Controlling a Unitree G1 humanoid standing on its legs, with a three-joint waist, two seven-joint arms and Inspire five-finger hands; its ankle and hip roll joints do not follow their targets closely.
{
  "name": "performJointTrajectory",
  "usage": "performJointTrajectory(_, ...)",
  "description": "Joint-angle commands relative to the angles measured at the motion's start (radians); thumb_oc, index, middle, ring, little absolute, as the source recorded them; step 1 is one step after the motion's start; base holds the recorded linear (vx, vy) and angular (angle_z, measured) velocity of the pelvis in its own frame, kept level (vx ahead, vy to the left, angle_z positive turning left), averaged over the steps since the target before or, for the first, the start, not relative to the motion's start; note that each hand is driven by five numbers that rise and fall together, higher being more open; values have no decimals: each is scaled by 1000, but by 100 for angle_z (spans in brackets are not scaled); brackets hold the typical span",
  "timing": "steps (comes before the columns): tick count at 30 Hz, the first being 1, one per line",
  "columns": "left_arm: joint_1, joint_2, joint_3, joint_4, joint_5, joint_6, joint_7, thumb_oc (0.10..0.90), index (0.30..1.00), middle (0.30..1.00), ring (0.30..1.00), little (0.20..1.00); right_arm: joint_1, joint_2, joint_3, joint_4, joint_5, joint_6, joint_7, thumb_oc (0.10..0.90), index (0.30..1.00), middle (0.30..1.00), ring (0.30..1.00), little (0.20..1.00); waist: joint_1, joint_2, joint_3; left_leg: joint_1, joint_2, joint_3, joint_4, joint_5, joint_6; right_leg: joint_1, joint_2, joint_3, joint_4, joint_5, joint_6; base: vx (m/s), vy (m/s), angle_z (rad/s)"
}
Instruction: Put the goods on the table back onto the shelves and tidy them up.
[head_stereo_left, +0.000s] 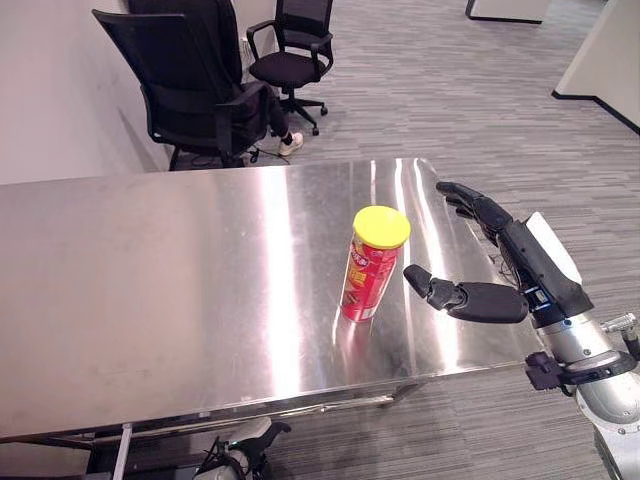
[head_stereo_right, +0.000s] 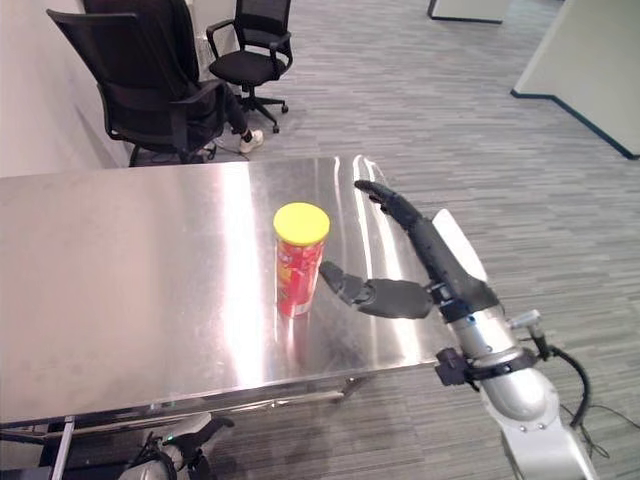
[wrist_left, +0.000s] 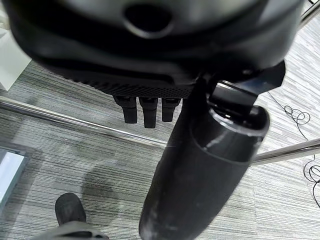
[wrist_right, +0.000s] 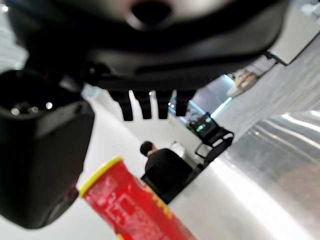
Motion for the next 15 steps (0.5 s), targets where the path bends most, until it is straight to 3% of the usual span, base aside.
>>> performJointTrajectory(1, -46, -14, -35, -17, 19, -68, 22, 800, 900, 900, 900, 900, -87, -19, -35, -25, 1, -59, -44, 800, 900, 900, 900, 900, 24, -12, -62, -4, 37, 5, 12, -25, -5, 46, -30, 28, 7, 28, 115, 20, 23, 7)
performJointTrajectory(15, -38, -10, -38, -38, -2, -58, 21, 800, 900, 900, 900, 900, -143, 29, 55, 32, -26, -53, -82, 800, 900, 900, 900, 900, 49, -12, -63, 1, 19, -13, 10, -36, 3, 57, -36, 15, 13, 24, 115, 15, 9, 4)
